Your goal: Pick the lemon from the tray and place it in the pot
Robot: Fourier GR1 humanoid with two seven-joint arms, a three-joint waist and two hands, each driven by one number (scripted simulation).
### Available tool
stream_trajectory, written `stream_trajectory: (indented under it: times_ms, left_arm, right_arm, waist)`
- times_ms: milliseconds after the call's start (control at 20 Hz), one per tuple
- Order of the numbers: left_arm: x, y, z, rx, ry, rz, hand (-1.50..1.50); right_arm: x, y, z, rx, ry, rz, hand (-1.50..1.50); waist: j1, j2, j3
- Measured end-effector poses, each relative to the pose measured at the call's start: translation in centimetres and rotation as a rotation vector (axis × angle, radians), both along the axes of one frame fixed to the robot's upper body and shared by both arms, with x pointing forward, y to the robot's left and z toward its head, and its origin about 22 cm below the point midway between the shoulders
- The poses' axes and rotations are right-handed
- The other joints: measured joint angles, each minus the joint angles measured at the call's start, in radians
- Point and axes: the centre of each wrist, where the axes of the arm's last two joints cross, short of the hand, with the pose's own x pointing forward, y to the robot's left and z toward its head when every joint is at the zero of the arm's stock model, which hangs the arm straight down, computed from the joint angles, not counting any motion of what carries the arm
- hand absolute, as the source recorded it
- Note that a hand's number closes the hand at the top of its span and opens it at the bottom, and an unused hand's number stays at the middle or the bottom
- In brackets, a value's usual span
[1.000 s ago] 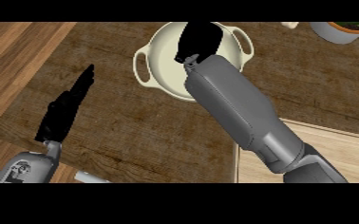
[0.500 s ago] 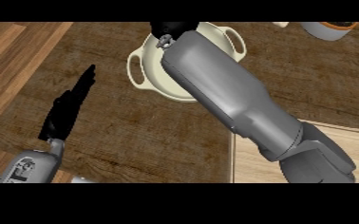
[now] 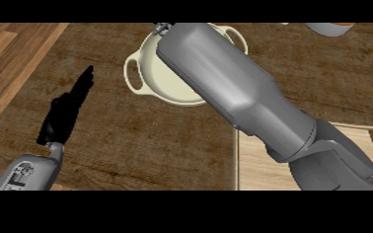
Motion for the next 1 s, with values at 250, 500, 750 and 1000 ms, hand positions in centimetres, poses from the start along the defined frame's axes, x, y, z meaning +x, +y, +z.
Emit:
stream_trajectory:
  times_ms: [250,500,750,1000]
  left_arm:
    - [-0.1,0.6,-0.1,0.003,0.001,0.027,0.00]
    - [-0.5,1.2,-0.4,-0.002,-0.001,0.051,0.00]
    - [-0.8,1.6,-0.4,-0.001,-0.013,0.069,0.00]
    - [-1.1,2.2,-0.3,-0.001,-0.013,0.077,0.00]
  right_arm:
    - [0.6,-0.3,0.0,0.026,-0.038,-0.005,1.50]
    - [1.7,-1.2,-1.0,0.043,-0.035,-0.025,1.50]
    - [3.0,-2.6,-2.4,0.072,-0.015,-0.040,1.50]
    - [4.3,-4.3,-4.9,0.078,0.031,-0.078,1.50]
  waist:
    - [-0.025,0.001,0.001]
    - [-0.050,0.000,0.003]
    - [-0.065,0.005,0.004]
    - [-0.068,0.008,0.004]
